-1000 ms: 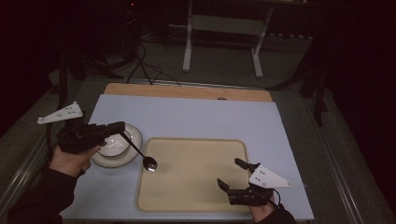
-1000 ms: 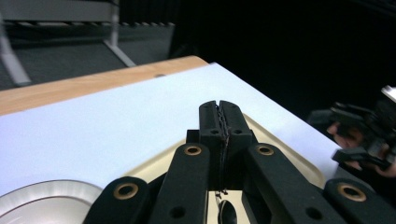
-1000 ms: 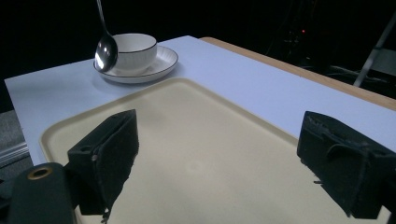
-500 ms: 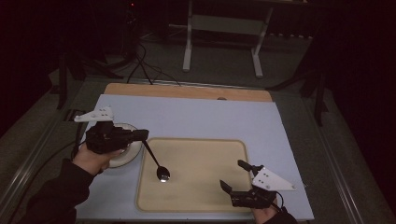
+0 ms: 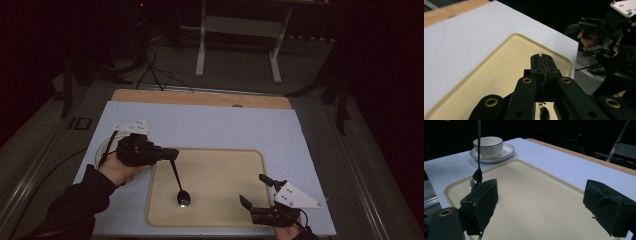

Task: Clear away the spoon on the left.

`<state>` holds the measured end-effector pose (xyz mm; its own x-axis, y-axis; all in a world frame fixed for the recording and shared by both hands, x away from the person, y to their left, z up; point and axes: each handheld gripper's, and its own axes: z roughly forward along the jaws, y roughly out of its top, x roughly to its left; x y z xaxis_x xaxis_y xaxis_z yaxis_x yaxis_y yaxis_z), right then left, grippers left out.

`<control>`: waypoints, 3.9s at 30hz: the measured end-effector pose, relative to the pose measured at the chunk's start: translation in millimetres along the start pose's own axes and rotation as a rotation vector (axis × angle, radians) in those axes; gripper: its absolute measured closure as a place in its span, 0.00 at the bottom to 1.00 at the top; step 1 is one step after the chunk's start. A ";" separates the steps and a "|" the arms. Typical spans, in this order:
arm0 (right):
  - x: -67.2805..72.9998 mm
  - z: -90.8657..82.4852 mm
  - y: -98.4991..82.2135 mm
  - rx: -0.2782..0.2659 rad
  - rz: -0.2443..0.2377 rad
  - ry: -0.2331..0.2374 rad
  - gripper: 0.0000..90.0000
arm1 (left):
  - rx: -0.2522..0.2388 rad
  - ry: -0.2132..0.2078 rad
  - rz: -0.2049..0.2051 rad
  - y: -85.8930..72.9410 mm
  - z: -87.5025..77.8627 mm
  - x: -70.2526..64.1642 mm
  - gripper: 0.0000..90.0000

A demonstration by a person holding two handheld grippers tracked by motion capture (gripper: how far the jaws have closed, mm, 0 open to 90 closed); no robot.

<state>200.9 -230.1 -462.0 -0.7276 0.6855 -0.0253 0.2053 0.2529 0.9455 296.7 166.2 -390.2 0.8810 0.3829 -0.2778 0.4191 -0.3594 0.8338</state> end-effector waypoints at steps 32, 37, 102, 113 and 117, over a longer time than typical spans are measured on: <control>-1.3 -2.2 -2.2 0.011 0.011 -0.002 0.14 | 0.090 -0.136 -0.021 -5.8 66.5 28.7 0.97; -1.2 -2.2 -2.2 0.011 0.011 -0.002 0.14 | 0.079 -0.127 -0.041 -8.0 74.1 35.0 0.96; -3.8 1.4 -3.9 0.032 0.034 0.029 0.14 | 0.012 0.187 -0.334 -61.1 136.3 76.8 0.85; -4.3 1.1 -4.0 0.027 0.033 0.018 0.14 | 0.035 0.229 -0.271 -46.8 125.1 56.7 0.52; -4.7 1.2 -4.2 0.030 0.037 0.015 0.14 | 0.013 0.181 -0.259 -45.4 120.3 52.3 0.41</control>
<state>204.3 -233.5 -466.2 -0.7288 0.6845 0.0149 0.2516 0.2476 0.9356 350.1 100.2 -499.9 0.6919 0.6077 -0.3899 0.6284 -0.2410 0.7396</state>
